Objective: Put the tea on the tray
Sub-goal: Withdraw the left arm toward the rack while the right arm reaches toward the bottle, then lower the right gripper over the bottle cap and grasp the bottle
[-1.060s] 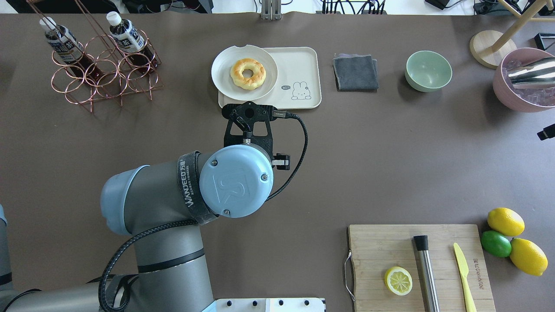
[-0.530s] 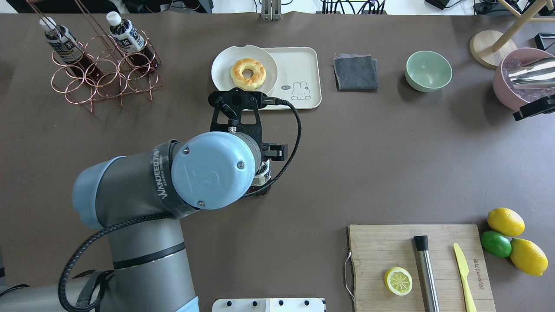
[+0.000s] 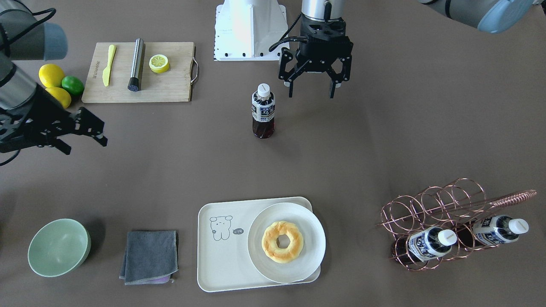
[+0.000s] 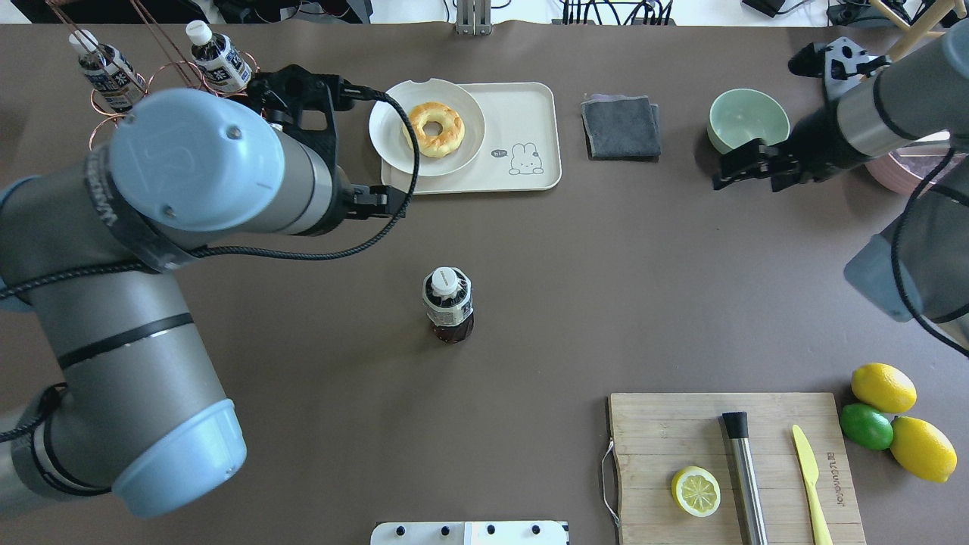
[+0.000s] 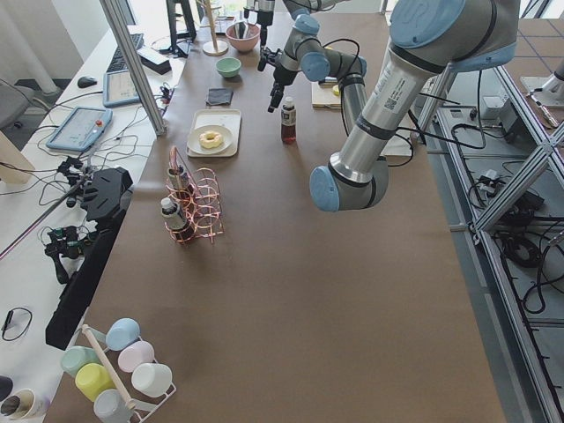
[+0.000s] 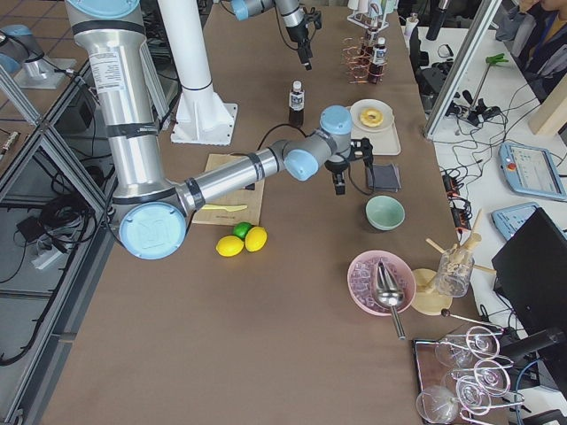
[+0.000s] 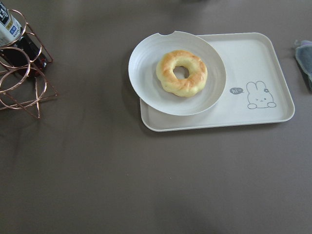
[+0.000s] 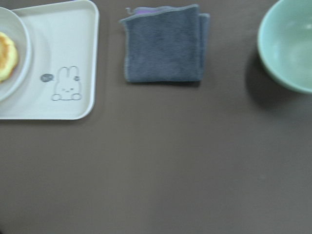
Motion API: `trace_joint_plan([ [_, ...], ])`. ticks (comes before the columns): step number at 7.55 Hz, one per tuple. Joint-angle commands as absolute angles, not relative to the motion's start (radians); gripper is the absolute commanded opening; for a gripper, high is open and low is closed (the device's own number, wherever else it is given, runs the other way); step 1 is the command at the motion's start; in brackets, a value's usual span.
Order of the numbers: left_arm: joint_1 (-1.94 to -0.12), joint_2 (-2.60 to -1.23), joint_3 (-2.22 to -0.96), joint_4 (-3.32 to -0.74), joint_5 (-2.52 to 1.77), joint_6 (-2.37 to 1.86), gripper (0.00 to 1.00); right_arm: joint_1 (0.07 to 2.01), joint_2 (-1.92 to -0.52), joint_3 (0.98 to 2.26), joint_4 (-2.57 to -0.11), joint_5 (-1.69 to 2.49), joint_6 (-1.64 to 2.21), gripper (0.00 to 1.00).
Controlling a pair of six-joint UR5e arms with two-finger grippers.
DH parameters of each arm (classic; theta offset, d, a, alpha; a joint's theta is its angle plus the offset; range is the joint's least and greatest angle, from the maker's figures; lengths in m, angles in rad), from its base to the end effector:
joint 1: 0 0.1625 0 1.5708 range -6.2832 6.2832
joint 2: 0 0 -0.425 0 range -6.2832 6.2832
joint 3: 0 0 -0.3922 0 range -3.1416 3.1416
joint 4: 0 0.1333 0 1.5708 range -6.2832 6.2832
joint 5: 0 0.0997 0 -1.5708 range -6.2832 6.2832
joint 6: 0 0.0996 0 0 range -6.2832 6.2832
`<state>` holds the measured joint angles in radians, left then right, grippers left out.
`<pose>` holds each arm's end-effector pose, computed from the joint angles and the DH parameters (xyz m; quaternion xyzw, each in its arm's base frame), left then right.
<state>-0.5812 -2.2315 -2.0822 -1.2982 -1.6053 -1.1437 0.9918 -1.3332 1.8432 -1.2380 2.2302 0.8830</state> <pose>0.3909 -0.4122 0.1205 0.1964 0.3881 -0.0618 0.8983 -0.2500 -0.5145 0.3620 0.0909 -0.4783 -0.0002 0.8735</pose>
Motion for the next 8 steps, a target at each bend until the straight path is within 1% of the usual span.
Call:
trace_joint_plan([
  [1, -0.801, -2.098, -2.105, -1.342, -1.817, -0.926, 0.97, 0.781, -1.044, 1.992, -1.572, 2.122, 1.188, 1.0],
  [2, -0.858, -2.023, -2.099, -1.4, -1.857, -0.84, 0.97, 0.684, -0.935, 2.04, -1.752, 1.994, 1.199, 0.99],
  [3, -0.909, -1.915, -2.088, -1.502, -1.888, -0.754, 0.97, 0.581, -0.832, 2.06, -1.878, 1.877, 1.207, 0.99],
  [4, -0.969, -1.822, -2.057, -1.613, -1.931, -0.674, 0.97, 0.53, -0.765, 2.057, -1.943, 1.837, 1.273, 0.98],
  [5, -1.029, -1.743, -2.005, -1.72, -1.994, -0.587, 0.97, 0.47, -0.741, 2.046, -1.948, 1.778, 1.296, 0.98],
  [6, -1.075, -1.676, -1.959, -1.824, -2.015, -0.53, 0.97, 0.433, -0.709, 2.004, -1.948, 1.72, 1.299, 0.97],
  [8, -1.136, -1.602, -1.916, -1.949, -2.101, -0.514, 0.97, 0.428, -0.571, 1.811, -1.95, 1.713, 1.321, 0.95],
])
